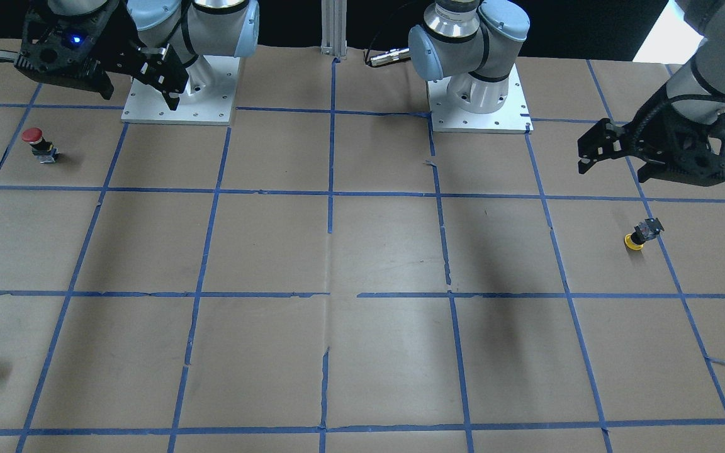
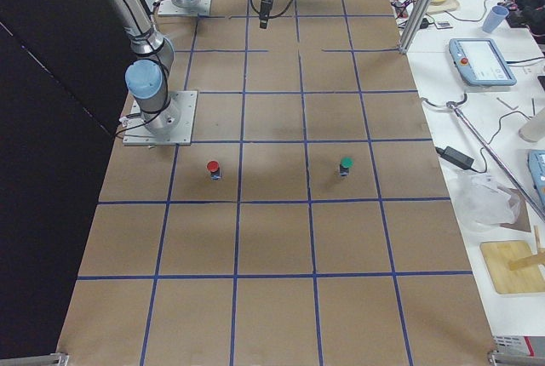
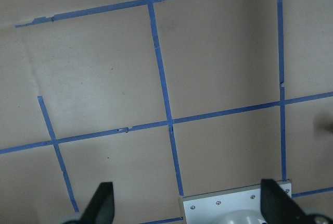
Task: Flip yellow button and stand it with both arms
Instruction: 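Move the left gripper down toward the yellow button lying on its side, then close the left gripper on the yellow button's dark base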
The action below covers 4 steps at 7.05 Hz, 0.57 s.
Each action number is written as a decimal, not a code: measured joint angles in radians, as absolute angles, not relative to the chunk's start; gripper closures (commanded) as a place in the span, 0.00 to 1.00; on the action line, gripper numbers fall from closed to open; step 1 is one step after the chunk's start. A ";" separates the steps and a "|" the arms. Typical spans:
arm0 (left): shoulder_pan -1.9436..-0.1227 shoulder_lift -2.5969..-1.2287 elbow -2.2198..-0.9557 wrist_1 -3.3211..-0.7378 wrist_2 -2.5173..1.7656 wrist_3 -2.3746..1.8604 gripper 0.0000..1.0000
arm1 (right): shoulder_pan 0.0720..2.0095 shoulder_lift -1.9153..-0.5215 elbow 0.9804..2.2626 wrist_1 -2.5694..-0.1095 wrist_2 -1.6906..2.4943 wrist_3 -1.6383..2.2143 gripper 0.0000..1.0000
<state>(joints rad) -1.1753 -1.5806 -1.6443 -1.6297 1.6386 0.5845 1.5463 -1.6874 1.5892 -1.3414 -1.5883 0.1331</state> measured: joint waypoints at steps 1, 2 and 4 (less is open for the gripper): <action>-1.136 -1.585 -1.670 -1.624 1.684 0.705 0.01 | 1.546 -1.687 1.589 -1.342 -1.588 0.133 0.00; -1.091 -1.585 -1.713 -1.579 1.719 0.831 0.01 | 1.546 -1.687 1.589 -1.343 -1.588 0.133 0.00; -0.985 -1.586 -1.827 -1.374 1.737 1.145 0.01 | 1.546 -1.687 1.589 -1.344 -1.586 0.133 0.00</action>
